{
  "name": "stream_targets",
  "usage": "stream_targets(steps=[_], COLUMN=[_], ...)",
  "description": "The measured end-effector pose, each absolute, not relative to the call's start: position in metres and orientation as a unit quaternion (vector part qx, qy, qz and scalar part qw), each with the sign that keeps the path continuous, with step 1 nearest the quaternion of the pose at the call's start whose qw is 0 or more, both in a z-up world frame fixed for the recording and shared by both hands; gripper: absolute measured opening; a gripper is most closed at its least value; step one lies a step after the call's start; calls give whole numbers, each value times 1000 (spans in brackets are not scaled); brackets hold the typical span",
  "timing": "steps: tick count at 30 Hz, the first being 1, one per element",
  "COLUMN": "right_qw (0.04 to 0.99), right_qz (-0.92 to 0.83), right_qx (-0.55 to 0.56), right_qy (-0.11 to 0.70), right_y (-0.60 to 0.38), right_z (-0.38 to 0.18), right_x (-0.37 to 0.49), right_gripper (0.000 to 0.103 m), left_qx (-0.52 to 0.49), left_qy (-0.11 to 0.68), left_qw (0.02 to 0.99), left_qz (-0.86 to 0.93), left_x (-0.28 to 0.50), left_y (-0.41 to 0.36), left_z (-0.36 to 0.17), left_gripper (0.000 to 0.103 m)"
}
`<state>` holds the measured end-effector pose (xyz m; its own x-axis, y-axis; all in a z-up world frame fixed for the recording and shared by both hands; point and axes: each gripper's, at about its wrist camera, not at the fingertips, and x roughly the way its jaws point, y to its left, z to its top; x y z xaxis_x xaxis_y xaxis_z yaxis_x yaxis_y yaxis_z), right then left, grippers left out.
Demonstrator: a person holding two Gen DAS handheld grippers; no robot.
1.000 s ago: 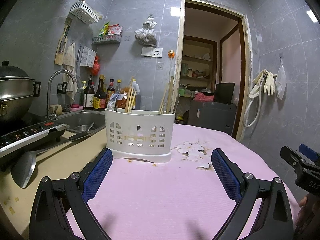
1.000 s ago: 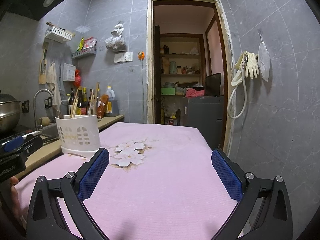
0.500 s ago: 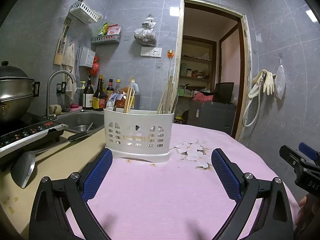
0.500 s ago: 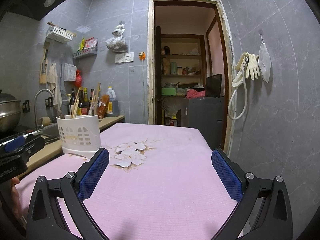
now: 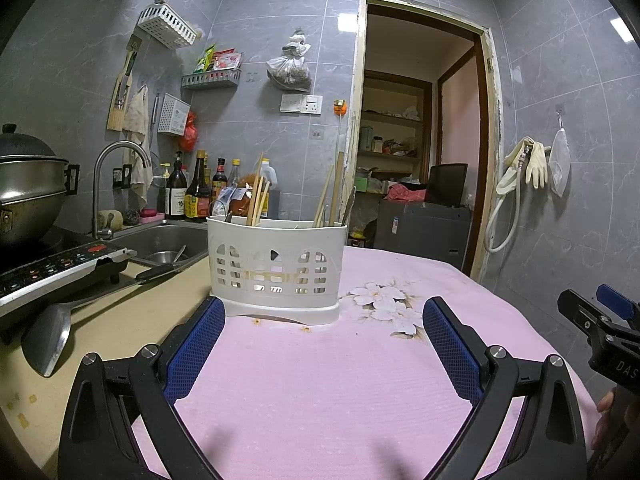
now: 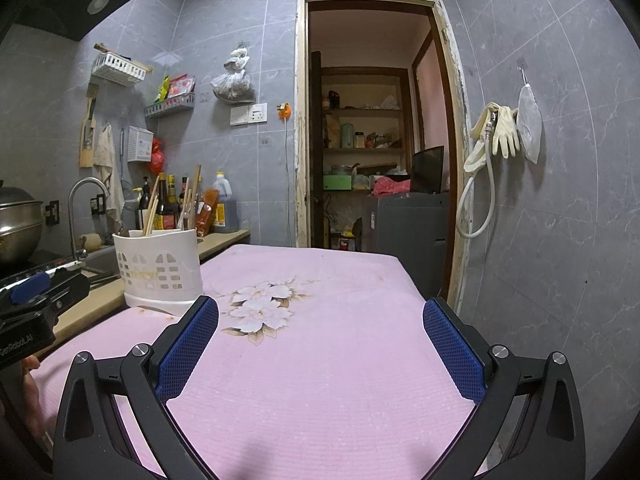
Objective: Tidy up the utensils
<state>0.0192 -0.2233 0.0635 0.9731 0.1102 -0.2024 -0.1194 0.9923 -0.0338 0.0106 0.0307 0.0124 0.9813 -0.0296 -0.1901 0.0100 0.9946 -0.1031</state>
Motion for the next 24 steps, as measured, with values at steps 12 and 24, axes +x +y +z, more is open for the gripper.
stream_targets(steps=[12, 24], right_qw=[993, 993], right_qz=[58, 58], right_qx=[-25, -25], right_qy=[103, 103], right_y=[-221, -222], right_z=[62, 63], right_x=[18, 18], right_gripper=[103, 103], left_qx=[-48, -50], left_qy=[97, 97], left_qw=[994, 994], left_qz=[-10, -11], left_x=[10, 11], left_y=[31, 31], left_z=[12, 12], left_gripper=[97, 97])
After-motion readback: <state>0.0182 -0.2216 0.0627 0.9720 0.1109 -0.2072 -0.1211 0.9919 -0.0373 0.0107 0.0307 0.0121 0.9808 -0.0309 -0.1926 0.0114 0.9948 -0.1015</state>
